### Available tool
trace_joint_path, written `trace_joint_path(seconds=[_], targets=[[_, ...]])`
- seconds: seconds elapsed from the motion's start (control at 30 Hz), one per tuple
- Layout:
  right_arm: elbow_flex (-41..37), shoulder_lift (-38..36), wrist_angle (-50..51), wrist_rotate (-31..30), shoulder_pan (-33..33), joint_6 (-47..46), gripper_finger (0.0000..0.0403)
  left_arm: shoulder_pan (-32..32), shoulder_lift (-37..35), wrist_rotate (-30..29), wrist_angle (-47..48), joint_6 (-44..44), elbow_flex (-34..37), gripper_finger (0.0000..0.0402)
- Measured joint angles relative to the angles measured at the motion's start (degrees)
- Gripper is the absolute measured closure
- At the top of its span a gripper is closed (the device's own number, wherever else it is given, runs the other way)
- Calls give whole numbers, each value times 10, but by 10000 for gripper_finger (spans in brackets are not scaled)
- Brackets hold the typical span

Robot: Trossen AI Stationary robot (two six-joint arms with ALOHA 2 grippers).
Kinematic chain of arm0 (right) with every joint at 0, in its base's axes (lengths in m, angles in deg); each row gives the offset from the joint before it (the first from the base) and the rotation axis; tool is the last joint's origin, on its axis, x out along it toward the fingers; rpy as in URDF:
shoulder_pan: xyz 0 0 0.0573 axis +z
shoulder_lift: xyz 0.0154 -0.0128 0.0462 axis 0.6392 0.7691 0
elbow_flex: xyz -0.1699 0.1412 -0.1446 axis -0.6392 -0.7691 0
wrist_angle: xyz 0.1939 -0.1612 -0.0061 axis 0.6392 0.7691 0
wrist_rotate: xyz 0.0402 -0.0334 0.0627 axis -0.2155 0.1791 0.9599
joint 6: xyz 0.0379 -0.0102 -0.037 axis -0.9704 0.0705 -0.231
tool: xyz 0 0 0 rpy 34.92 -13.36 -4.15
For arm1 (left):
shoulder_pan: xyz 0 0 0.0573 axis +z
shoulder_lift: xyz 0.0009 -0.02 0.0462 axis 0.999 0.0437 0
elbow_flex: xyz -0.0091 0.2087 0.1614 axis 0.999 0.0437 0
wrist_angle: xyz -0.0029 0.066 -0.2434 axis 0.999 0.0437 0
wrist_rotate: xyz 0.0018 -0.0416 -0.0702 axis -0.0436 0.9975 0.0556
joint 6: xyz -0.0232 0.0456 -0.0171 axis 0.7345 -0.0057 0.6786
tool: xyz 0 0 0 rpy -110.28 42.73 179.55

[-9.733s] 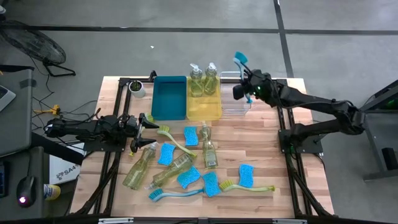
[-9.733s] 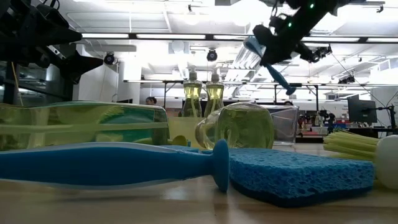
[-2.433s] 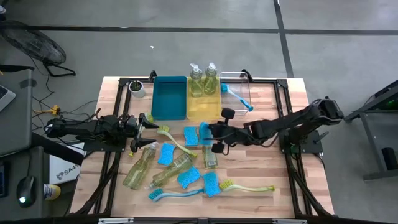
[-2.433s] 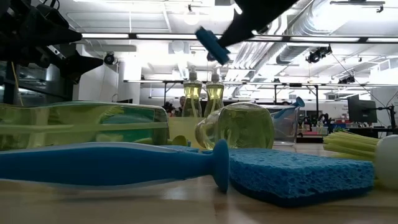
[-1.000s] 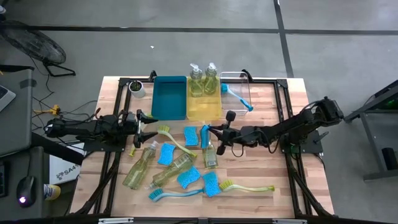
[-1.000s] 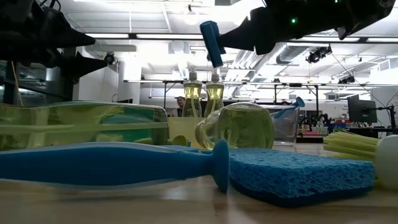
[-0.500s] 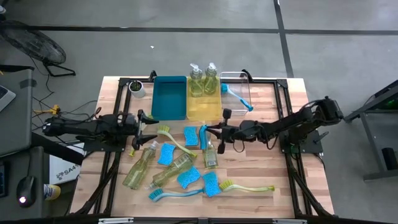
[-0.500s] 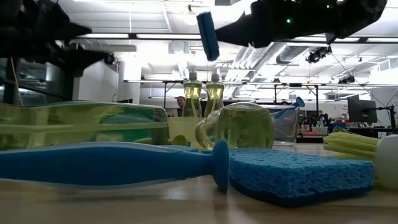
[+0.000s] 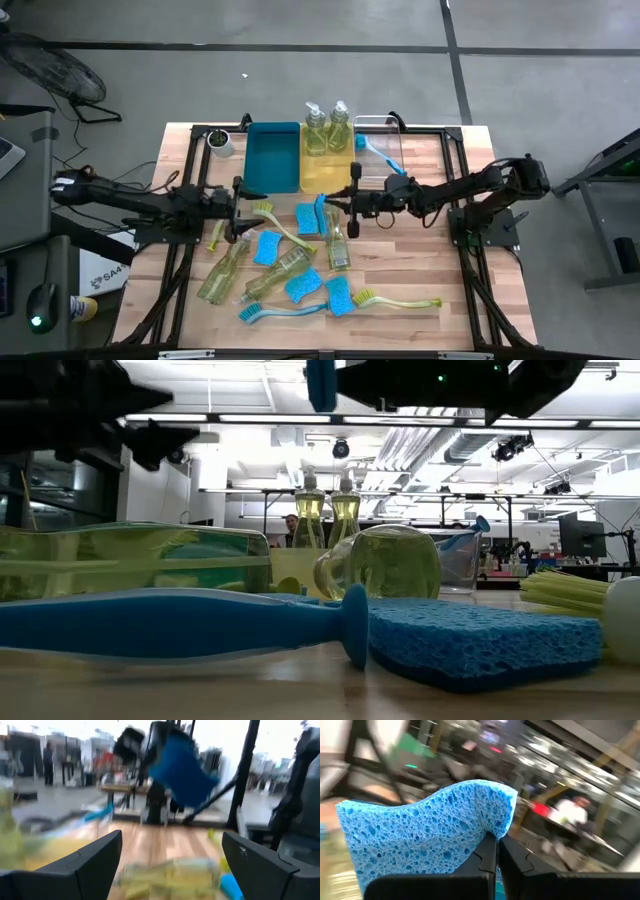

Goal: Pick & Place Kitchen Sink Supplies
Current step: Put the blue sponge into the blue bin

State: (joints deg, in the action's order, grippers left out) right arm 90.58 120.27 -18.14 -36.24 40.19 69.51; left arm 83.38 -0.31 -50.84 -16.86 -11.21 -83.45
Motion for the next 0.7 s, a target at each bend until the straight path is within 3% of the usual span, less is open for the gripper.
trace_joint_path(seconds=[0.2,0.37,0.53,0.7], targets=[[1,0,2,-192,-1,-53,403,0,157,-67,-12,-32,-88,62],[2,0,2,-316,-1,-118,403,0,290,-134,-10,-105,-183,62],[1,0,0,-385,-1,-152,403,0,395,-210,-6,-165,-277,62],[1,0,9,-405,-1,-154,403,0,439,-267,-7,-201,-337,62]])
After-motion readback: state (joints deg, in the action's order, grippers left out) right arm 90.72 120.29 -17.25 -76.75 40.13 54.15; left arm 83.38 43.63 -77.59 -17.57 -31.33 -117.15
